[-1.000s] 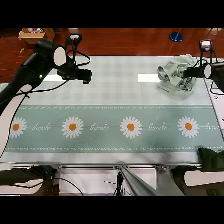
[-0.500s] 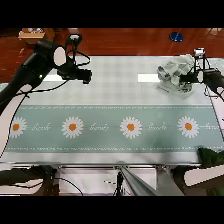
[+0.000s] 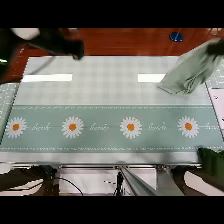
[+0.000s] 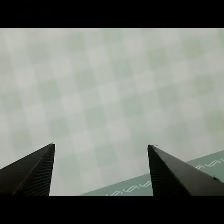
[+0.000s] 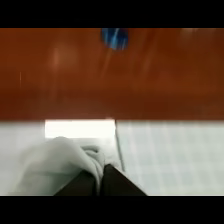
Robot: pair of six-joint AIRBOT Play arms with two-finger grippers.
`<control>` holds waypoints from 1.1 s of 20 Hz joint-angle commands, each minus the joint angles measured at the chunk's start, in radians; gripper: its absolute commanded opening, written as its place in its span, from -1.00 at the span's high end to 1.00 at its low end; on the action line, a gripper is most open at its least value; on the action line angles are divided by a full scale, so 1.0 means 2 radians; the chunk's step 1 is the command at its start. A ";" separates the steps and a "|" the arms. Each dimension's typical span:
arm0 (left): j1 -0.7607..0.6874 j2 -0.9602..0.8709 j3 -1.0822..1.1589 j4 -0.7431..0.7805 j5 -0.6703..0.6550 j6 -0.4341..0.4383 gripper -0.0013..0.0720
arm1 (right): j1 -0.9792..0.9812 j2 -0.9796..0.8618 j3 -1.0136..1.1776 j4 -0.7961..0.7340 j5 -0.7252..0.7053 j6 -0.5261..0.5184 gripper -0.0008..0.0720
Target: Fold the shirts.
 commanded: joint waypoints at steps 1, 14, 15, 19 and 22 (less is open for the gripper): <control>0.000 0.053 0.088 0.000 -0.018 0.002 -0.89 | 0.030 0.150 0.001 0.007 -0.021 -0.011 0.90; 0.000 0.236 0.107 -0.027 -0.123 -0.013 -0.89 | 0.181 0.233 0.000 0.263 0.148 -0.044 0.90; 0.000 0.236 0.101 -0.027 -0.130 -0.013 -0.89 | 0.204 0.206 0.000 0.275 0.174 -0.054 0.90; 0.000 0.235 0.044 -0.027 -0.136 -0.013 -0.89 | 0.321 0.068 0.000 0.277 0.212 -0.055 0.90; 0.000 0.235 0.001 -0.027 -0.136 -0.013 -0.89 | 0.414 -0.042 0.000 0.279 0.193 -0.054 0.90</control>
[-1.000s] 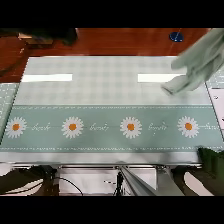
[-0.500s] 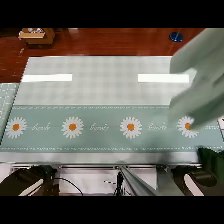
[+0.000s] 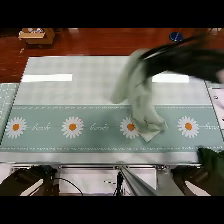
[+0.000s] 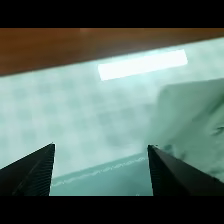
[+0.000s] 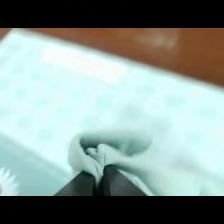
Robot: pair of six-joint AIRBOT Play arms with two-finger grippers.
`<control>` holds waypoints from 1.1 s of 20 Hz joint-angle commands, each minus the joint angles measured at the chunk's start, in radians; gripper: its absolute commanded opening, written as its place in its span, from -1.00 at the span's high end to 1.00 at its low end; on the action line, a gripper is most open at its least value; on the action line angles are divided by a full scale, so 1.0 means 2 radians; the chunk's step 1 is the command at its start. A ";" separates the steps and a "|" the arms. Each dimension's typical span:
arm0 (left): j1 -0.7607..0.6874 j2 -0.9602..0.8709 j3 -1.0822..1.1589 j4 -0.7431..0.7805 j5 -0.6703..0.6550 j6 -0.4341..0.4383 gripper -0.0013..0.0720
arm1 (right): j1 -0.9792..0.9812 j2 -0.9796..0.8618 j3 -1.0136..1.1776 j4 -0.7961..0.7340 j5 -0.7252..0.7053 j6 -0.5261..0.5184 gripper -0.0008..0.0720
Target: Fold the shirts.
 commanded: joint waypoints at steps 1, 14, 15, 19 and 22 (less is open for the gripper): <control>0.000 0.001 -0.049 0.000 -0.006 0.000 -0.89 | 0.109 -0.126 0.000 0.013 -0.003 -0.003 0.90; 0.001 0.000 -0.338 0.052 0.087 0.021 -0.86 | -0.075 0.005 0.001 -0.254 0.072 0.075 -0.17; 0.008 -0.002 -0.364 0.048 0.113 0.019 -0.83 | -0.115 0.020 0.000 -0.259 0.091 0.073 -0.17; 0.121 -0.020 -0.457 -0.090 0.181 0.054 -0.26 | -0.305 0.034 -0.006 -0.207 0.150 0.027 -0.29; 0.253 -0.053 -0.498 -0.254 0.183 0.131 -0.75 | -0.448 0.034 -0.049 -0.058 0.151 -0.025 -0.29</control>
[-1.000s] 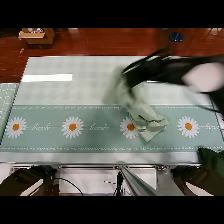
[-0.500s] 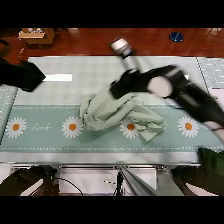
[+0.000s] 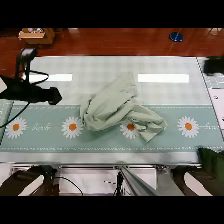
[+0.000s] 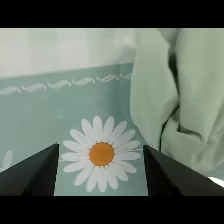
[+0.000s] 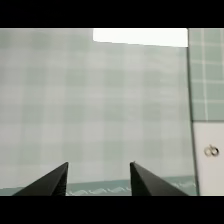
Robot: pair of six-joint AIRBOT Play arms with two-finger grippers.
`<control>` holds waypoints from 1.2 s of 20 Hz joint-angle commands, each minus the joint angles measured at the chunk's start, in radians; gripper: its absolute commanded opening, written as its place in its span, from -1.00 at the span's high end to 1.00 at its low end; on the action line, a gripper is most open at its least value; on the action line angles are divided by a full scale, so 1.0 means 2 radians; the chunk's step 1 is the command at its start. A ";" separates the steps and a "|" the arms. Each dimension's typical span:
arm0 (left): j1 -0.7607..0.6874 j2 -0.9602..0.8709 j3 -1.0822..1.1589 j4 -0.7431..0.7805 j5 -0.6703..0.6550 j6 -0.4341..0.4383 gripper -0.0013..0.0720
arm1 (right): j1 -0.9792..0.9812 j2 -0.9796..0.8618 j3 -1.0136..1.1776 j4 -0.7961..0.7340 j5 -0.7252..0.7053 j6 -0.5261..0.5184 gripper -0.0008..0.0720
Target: Fold the shirts.
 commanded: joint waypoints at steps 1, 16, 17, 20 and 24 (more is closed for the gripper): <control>0.133 -0.038 -0.055 -0.204 0.026 0.090 -0.76 | -0.155 0.007 -0.046 0.158 0.024 -0.063 -0.29; 0.063 -0.363 -0.027 -0.451 0.042 0.219 -0.67 | -0.208 0.007 -0.193 0.242 0.050 -0.116 -0.29; 0.055 -0.371 -0.017 -0.451 0.049 0.218 -0.65 | -0.208 0.007 -0.193 0.242 0.054 -0.116 -0.29; 0.033 -0.379 0.015 -0.451 0.052 0.218 0.67 | -0.208 0.007 -0.193 0.241 0.067 -0.116 -0.29; 0.027 -0.378 0.051 -0.451 0.037 0.218 0.90 | -0.209 0.005 -0.219 0.215 0.097 -0.140 -0.35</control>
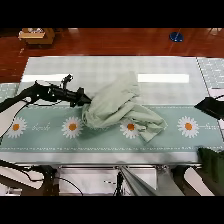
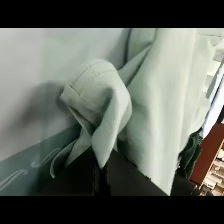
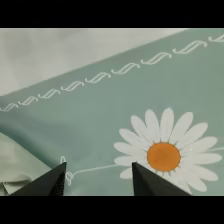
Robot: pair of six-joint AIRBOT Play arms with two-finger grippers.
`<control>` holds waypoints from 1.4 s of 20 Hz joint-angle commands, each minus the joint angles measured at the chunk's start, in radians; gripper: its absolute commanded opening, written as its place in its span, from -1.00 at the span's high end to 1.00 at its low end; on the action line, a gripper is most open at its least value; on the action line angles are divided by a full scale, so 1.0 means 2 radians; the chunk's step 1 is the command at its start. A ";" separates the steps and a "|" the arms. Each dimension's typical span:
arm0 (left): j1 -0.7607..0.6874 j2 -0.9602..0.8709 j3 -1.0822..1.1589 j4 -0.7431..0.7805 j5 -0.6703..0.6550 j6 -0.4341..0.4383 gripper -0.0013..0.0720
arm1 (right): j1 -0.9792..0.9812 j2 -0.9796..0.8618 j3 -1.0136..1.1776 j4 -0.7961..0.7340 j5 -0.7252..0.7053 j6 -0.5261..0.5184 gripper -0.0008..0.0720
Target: Fold the shirts.
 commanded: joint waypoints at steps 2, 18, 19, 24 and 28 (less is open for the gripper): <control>-0.008 -0.004 0.031 -0.002 -0.019 0.001 0.90 | 0.000 -0.001 -0.073 0.018 0.035 -0.014 -0.46; -0.008 -0.004 0.033 -0.002 -0.025 0.001 0.90 | 0.129 -0.030 -0.253 0.280 -0.171 -0.034 -0.28; -0.008 -0.004 0.033 -0.002 -0.025 0.001 0.90 | 0.156 -0.042 -0.253 0.291 -0.194 -0.032 0.11; 0.009 0.005 0.055 -0.002 -0.036 0.002 0.91 | 0.205 -0.054 -0.229 0.332 -0.224 -0.067 0.90; 0.029 0.073 0.138 -0.001 -0.036 0.005 0.91 | 0.205 0.009 -0.121 0.298 -0.160 -0.089 0.90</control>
